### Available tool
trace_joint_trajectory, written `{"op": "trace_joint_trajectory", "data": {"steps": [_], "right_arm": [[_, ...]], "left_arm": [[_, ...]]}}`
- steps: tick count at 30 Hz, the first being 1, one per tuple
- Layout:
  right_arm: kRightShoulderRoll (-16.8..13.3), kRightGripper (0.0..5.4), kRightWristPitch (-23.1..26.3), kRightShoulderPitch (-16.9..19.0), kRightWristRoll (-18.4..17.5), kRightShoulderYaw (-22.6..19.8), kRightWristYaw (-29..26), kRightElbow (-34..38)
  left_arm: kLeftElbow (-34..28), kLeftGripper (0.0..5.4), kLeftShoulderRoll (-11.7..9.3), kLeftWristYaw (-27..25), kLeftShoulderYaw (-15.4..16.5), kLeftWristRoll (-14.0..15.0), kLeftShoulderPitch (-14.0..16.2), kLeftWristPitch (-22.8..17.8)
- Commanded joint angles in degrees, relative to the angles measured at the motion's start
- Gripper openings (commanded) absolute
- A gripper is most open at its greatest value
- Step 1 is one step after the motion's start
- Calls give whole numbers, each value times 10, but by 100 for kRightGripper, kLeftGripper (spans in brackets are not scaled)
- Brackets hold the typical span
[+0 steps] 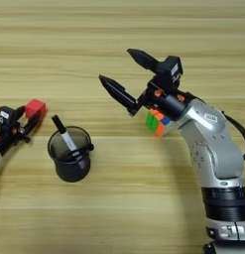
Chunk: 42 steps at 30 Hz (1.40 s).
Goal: Move the objects on the table
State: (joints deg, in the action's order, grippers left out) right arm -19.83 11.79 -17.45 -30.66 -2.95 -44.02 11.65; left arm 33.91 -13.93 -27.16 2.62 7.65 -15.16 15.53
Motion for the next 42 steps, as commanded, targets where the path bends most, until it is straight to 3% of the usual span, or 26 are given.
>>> {"op": "trace_joint_trajectory", "data": {"steps": [1, 7, 9, 22, 27, 42], "right_arm": [[-6, 540, -6, -11, 0, -7, -1, -1], [-5, 540, -9, -12, 1, -8, -3, -4], [-5, 540, -10, -11, 1, -8, -5, -4], [-4, 540, -15, -9, 0, -4, -8, -8], [-4, 540, -16, -8, 0, -4, -9, -9], [-6, 540, -29, -7, 10, 4, -18, -17]], "left_arm": [[8, 215, 7, -6, -7, -5, -8, 4], [-2, 215, 11, -25, -11, 0, -1, 8], [-6, 255, 12, -28, -10, 1, 0, 7], [-18, 363, 16, -30, -5, 3, 3, 13], [-60, 404, 18, -50, -2, 25, 15, 26], [-166, 537, 25, -128, -2, 113, 50, 8]]}}
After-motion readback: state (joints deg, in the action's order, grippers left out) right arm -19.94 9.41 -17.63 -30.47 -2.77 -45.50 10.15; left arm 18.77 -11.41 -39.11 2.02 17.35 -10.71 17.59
